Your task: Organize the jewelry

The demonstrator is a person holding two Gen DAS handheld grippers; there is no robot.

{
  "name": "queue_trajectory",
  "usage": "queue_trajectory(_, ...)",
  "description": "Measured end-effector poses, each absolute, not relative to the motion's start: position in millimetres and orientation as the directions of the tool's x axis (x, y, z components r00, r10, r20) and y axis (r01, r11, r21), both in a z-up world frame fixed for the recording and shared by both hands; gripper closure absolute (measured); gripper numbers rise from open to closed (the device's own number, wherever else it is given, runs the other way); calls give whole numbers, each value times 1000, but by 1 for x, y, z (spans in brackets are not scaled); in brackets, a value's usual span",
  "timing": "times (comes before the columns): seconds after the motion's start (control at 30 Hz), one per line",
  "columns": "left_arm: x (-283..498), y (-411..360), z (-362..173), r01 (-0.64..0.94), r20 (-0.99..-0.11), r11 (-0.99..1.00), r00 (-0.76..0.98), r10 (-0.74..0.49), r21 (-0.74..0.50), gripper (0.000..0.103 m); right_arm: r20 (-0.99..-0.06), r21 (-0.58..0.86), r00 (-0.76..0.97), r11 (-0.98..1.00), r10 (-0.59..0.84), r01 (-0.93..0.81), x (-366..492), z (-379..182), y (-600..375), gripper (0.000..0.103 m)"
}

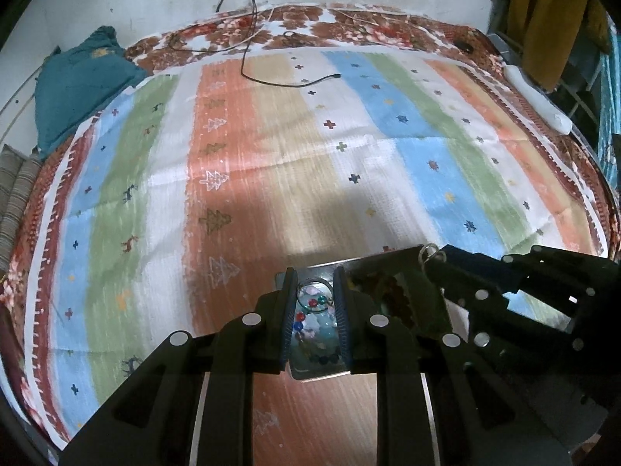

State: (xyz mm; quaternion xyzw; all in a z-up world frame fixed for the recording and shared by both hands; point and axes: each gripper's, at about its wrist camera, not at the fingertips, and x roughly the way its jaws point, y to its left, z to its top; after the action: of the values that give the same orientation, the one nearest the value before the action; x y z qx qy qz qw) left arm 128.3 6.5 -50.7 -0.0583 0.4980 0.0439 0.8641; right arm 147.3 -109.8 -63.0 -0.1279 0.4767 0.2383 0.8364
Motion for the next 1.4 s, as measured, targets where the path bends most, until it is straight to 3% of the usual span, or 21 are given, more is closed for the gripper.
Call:
queue_trajectory(0.47, 118, 3, -45, -138, -855, 987, 519, 2, -81, 84, -856, 52, 419, 857, 302, -512, 140, -61, -114, 91)
queue_trajectory(0.53, 119, 3, -44, -142, -853, 987, 522, 9, -77, 80, -854, 50, 426, 864, 297, -502, 141, -61, -116, 78)
queue_trajectory(0.57, 119, 3, -44, -144, -852, 986, 523, 7, -81, 74, -852, 39, 437, 866, 290, -499, 141, -60, -116, 64)
queue_trajectory(0.63, 121, 5, -43, -149, -853, 985, 522, 1, -89, 70, -849, 21, 448, 865, 280, -501, 140, -58, -116, 62)
queue_trajectory(1.0, 98, 10, -29, -159, -829, 979, 559, -19, -130, 70, -839, 47, 460, 881, 290, -470, 128, -50, -137, 62)
queue_trajectory(1.17, 84, 5, -27, -146, -821, 982, 571, -17, -121, 63, -826, 71, 472, 888, 308, -455, 119, -43, -148, 62)
queue_trajectory(1.4, 65, 2, -23, -125, -805, 986, 593, -19, -115, 48, -808, 79, 482, 873, 338, -481, 104, -35, -157, 42)
